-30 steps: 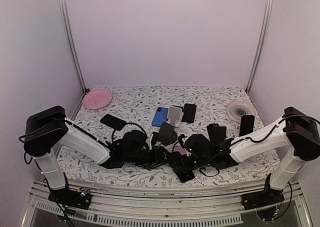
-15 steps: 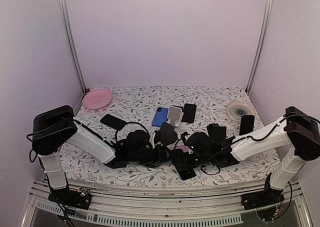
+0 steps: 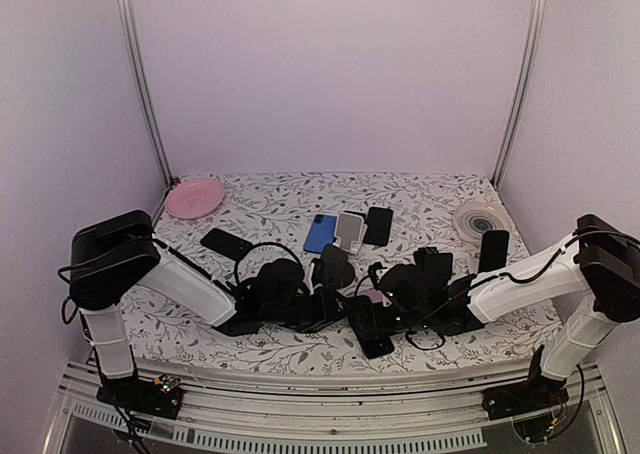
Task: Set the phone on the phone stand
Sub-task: Pass from the right arm to the left
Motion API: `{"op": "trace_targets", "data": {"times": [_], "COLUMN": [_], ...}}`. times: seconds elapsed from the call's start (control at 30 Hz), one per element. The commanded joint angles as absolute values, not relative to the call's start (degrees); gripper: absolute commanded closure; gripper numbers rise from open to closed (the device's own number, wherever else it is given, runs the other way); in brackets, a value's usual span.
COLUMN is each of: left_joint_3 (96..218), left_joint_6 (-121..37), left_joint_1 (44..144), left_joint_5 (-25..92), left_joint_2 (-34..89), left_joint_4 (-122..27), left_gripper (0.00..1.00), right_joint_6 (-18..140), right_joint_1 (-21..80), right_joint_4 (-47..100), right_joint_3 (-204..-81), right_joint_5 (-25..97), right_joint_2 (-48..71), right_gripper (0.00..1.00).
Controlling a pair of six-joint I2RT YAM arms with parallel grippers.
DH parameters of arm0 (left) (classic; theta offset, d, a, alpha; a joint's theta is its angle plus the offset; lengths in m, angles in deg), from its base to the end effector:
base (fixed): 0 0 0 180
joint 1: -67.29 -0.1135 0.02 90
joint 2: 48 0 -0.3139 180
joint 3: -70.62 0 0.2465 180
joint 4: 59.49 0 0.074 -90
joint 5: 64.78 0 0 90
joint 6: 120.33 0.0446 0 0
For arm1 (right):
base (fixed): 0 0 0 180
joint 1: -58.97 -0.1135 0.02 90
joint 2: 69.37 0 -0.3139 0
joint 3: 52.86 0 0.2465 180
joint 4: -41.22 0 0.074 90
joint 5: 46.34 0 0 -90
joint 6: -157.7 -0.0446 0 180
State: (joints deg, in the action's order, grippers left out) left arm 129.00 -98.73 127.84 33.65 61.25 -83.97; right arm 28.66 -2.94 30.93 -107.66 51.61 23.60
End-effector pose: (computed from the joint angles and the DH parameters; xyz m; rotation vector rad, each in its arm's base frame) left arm 0.1835 -0.3383 0.1661 -0.0550 2.4099 -1.4240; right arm 0.1507 0.2692 0.1862 -0.4323 2.4705 0.6226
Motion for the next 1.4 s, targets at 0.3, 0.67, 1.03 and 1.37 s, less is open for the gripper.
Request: {"op": "trace_targets", "data": {"times": [0.3, 0.67, 1.03, 1.37], "left_joint_3": [133.4, 138.4, 140.1, 143.2], "left_joint_6": [-97.2, -95.7, -94.8, -94.2], "left_joint_1": [130.2, 132.2, 133.0, 132.6], "left_joint_5": [28.1, 26.5, 23.9, 25.2], "left_joint_2": [60.3, 61.5, 61.9, 66.4], "left_joint_4": [-74.8, -69.9, -67.3, -66.2], "left_gripper": [0.51, 0.54, 0.56, 0.61], "right_joint_6": [26.2, 24.7, 24.6, 24.6], "right_joint_1": [-1.7, -0.4, 0.2, 0.3], "right_joint_4": [37.8, 40.5, 42.1, 43.0], "right_joint_3": [-102.8, -99.8, -97.7, -97.3], "right_joint_5": [48.4, 47.7, 47.8, 47.4], "right_joint_2": [18.1, 15.9, 13.8, 14.0], "right_gripper": [0.28, 0.27, 0.27, 0.27]}}
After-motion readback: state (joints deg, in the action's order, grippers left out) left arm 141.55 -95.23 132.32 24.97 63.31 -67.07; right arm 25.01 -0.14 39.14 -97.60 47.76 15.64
